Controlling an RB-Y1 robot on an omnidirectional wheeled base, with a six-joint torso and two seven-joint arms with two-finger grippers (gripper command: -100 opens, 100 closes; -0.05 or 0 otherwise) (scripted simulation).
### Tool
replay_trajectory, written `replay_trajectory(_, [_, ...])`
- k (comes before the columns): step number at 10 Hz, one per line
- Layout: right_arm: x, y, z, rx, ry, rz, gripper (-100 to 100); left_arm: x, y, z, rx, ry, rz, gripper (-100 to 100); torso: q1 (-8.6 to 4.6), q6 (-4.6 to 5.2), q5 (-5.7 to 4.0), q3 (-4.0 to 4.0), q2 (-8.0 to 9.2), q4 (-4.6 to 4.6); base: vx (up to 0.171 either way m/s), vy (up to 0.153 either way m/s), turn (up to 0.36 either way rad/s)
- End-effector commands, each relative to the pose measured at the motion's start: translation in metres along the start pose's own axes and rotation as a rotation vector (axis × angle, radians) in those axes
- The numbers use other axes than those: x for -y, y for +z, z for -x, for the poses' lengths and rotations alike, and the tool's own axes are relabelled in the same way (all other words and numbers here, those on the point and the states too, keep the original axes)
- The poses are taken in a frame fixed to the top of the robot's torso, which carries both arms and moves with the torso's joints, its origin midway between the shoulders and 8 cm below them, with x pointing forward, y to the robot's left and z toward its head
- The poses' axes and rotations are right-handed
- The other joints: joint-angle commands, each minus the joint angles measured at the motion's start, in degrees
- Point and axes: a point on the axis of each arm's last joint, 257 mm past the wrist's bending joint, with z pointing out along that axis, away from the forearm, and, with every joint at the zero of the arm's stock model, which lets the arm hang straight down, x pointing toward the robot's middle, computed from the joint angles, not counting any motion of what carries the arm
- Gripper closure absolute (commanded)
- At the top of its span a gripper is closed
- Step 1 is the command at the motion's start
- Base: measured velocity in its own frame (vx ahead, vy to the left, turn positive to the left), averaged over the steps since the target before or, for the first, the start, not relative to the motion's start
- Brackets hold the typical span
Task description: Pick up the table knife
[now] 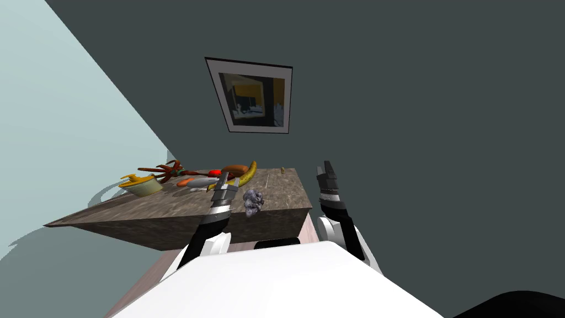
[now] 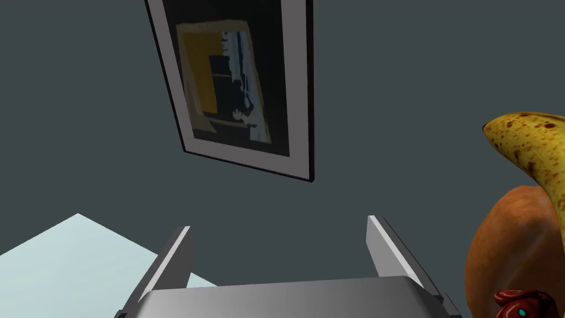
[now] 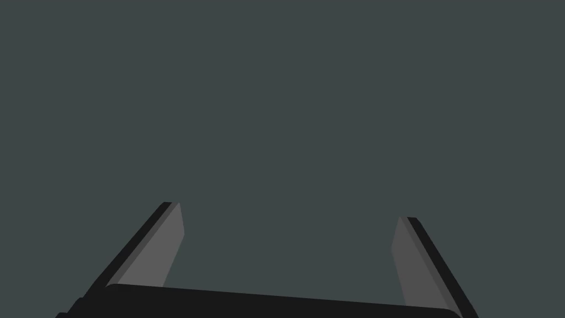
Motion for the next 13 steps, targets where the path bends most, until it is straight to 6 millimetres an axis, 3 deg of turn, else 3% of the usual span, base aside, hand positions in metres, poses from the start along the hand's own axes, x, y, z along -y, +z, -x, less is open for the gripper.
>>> replay_trajectory(1, [0.0,0.0,0.0,0.0,0.0,0.0,0,-0.001,0.003,-0.005,-0.029,0.003,-0.001,-100,0.0,0.0,0.0,0.0,0.0,0.0,-0.014,0.017,-0.043])
replay_trajectory(9, [0.0,0.0,0.0,0.0,0.0,0.0,0,-0.02,0.031,-0.042,-0.188,-0.015,-0.002,-100,0.31,0.02,0.07,0.12,0.22,0.05,-0.054,0.063,-0.081])
replay_trajectory(11, [0.0,0.0,0.0,0.0,0.0,0.0,0,-0.037,0.039,-0.055,-0.243,-0.018,0.027,-100,0.24,0.01,0.05,0.11,0.18,0.04,-0.069,0.066,-0.124])
replay_trajectory(12, [0.0,0.0,0.0,0.0,0.0,0.0,0,-0.032,0.045,-0.058,-0.249,-0.02,0.01,-100,0.31,0.01,0.07,0.14,0.26,0.05,-0.062,0.063,-0.06])
replay_trajectory(13, [0.0,0.0,0.0,0.0,0.0,0.0,0,-0.042,0.049,-0.065,-0.277,-0.018,0.03,-100,0.26,-0.01,0.07,0.12,0.2,0.05,-0.047,0.054,-0.105])
